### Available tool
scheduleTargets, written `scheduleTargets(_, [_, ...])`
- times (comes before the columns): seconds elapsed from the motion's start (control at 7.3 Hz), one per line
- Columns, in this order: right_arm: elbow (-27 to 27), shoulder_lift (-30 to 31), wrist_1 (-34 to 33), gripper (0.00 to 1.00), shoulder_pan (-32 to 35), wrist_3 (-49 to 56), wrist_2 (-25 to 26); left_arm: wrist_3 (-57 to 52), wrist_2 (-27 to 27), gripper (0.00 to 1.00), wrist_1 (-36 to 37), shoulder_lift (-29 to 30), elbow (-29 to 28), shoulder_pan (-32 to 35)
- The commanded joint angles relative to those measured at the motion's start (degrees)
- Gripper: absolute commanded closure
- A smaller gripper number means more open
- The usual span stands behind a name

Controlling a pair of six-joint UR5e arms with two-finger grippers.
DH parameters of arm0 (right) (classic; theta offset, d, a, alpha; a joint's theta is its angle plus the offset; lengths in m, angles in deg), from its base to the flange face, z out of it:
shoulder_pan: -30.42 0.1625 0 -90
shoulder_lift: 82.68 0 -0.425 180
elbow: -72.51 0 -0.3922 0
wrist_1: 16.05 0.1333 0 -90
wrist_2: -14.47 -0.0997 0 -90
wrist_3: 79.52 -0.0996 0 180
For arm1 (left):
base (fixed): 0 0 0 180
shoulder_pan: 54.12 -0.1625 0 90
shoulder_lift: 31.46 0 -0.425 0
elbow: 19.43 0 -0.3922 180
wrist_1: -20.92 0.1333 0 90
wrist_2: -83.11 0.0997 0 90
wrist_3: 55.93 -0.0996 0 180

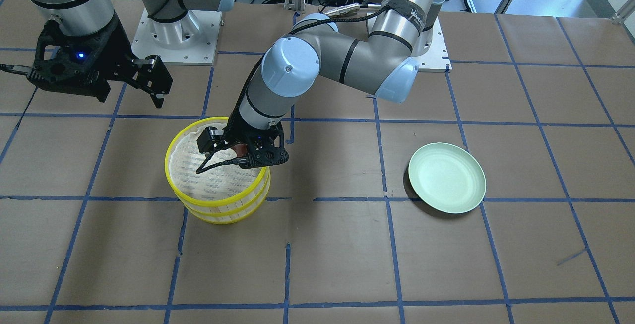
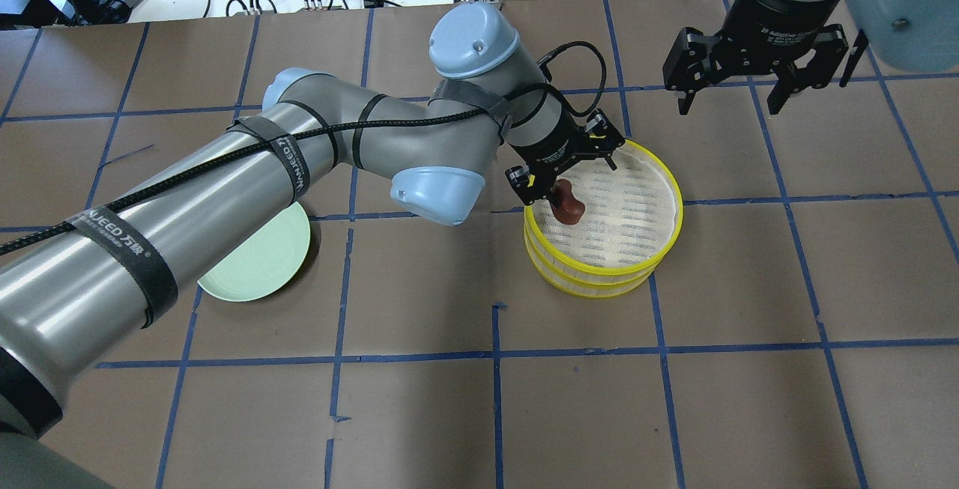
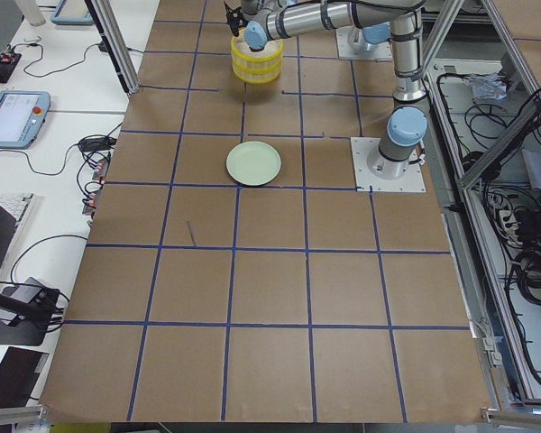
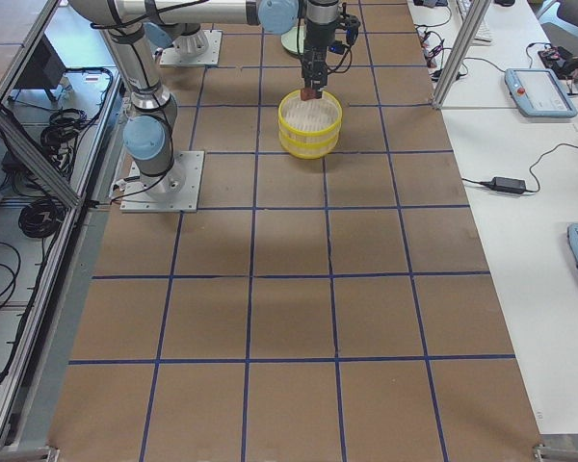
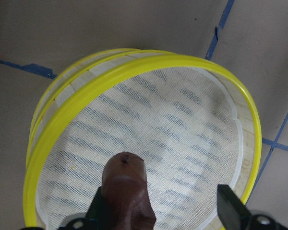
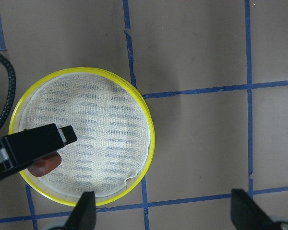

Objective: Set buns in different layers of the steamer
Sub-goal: 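Lower the red bun onto the upper steamer tier and open the left gripper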

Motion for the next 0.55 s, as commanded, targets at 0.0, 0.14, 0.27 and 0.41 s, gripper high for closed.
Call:
scheduleTargets(0.0, [-0.2,0.1,0.0,0.0,0.1,0.0,-0.2,0.0,-0.2,0.04,0.4,0.0,0.1,0.0])
scheduleTargets(0.14, [-0.1,0.1,0.0,0.0,0.1,0.0,-0.3,0.0,0.5,0.04,0.2,-0.2,0.1,0.0])
scheduleTargets(0.27, [-0.1,0.1,0.1,0.0,0.1,0.0,-0.3,-0.8,2.6,0.0,-0.9,-2.2,0.5,-0.3])
scheduleTargets(0.41, [-0.1,0.1,0.1,0.0,0.1,0.0,-0.3,-3.4,9.9,0.0,-6.5,-3.7,-0.1,-2.7])
